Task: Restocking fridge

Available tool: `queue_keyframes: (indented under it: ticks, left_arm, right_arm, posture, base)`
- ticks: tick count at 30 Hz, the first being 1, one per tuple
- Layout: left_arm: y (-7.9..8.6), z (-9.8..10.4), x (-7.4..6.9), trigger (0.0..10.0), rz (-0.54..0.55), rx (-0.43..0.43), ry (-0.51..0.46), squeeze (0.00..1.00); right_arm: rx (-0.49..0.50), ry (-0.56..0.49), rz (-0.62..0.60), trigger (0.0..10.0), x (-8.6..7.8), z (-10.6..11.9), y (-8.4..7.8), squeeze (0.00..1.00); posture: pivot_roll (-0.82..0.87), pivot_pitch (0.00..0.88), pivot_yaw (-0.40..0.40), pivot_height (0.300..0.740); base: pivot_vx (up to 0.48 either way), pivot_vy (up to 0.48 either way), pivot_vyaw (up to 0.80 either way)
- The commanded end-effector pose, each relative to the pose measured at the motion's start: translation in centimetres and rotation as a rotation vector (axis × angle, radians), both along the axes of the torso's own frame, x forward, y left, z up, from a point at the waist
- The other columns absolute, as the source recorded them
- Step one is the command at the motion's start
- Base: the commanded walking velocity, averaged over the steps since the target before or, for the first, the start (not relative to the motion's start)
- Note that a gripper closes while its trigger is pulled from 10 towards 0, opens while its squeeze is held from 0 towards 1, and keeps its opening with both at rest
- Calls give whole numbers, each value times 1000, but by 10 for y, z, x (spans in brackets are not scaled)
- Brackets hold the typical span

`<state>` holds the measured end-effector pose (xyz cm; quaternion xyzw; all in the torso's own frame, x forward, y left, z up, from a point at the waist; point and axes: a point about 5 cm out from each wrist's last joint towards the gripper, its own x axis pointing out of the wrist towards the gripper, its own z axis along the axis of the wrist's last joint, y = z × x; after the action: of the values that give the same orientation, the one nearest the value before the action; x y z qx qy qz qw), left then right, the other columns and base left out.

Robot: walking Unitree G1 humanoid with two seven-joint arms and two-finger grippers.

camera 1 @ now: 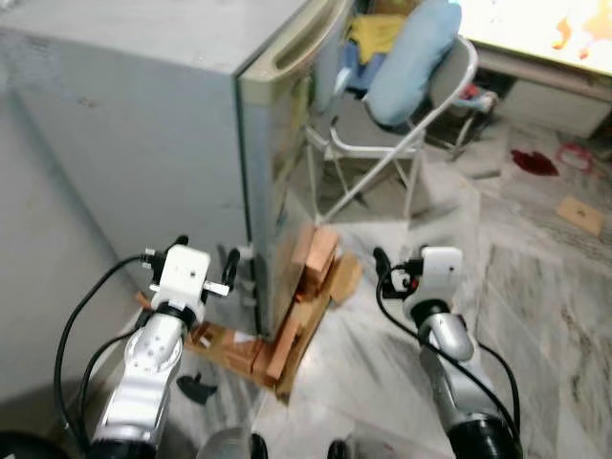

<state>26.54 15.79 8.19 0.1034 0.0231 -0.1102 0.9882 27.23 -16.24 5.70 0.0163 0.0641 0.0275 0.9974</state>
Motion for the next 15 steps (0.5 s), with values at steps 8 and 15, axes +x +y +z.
queue_keyframes:
  ticks: [8, 15]
  left_arm:
    - [-4, 3, 2, 10000, -49, -21, -10, 0]
    - [-2, 1, 3, 10000, 4, -13, -18, 0]
  right_arm:
    - [-2, -20, -16, 10000, 1, 6, -4, 0]
    - [-9, -14, -10, 10000, 0, 6, -3, 0]
  posture:
    - [59, 49, -64, 740]
    - [57, 51, -67, 740]
  base:
    - [60, 0, -367]
    - [0, 0, 0]
